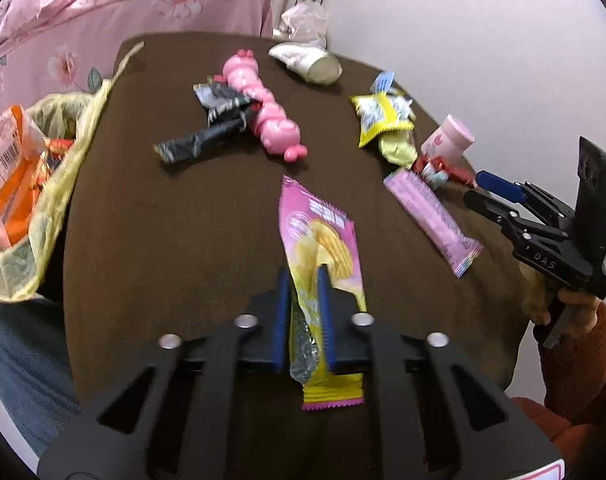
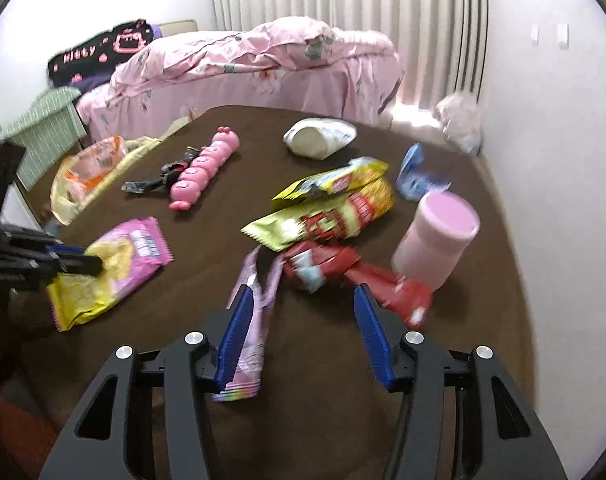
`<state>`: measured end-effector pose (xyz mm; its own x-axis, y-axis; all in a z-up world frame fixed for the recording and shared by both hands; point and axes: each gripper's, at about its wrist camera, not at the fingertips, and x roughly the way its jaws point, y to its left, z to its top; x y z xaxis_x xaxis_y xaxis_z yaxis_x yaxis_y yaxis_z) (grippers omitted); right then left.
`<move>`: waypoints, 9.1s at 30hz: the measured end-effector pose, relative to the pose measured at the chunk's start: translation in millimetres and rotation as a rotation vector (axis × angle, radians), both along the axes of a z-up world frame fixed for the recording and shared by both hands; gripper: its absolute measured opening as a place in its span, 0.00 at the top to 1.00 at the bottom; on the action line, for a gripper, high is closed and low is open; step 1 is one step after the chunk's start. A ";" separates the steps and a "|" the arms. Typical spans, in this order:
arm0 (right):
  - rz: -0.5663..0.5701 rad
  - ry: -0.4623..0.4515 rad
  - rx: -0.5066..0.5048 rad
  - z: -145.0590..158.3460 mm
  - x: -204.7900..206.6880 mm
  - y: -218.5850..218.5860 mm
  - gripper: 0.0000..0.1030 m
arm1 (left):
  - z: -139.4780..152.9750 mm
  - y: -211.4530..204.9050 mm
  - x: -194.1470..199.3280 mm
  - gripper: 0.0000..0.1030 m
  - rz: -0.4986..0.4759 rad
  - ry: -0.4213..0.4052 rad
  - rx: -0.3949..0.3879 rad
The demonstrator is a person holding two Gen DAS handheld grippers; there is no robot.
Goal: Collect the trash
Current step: 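Grasp the yellow chip bag with the left tool while the right tool approaches the pink wrapper, then lift the yellow chip bag with the left tool while the right tool grasps a red wrapper, then carry the chip bag and red wrapper to the yellow bag and release both, then grasp the white paper cup with the left tool, then hold the paper cup with the left tool while the right tool grasps the blue-white wrapper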
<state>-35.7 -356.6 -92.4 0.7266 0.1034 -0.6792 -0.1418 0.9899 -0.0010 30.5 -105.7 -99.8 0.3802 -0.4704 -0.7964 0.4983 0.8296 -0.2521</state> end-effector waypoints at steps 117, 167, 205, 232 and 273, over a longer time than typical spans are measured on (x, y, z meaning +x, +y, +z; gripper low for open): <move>0.517 -0.026 0.011 72.8 201.0 283.1 0.75 | -37.4 175.8 105.6 0.94 0.600 -0.107 0.142; 0.024 -0.079 0.007 81.5 124.7 -1.4 0.45 | 51.3 57.5 83.6 0.30 0.352 -0.326 -0.127; -0.071 -0.054 -0.065 28.7 128.5 -103.0 0.45 | 24.0 -128.4 204.2 0.58 0.076 -0.075 -0.056; -0.235 0.256 0.135 -2.7 248.9 -93.2 0.92 | 38.6 12.8 142.6 0.58 0.274 -0.165 -0.177; 0.085 0.111 0.140 7.7 44.8 58.7 0.47 | 39.4 55.7 63.8 0.58 0.293 -0.183 -0.173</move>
<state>9.1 -297.9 -84.7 0.6327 0.2600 -0.7294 -0.2163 0.9638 0.1559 94.4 -50.0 -60.4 0.6469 -0.4417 -0.6217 0.2957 0.8967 -0.3294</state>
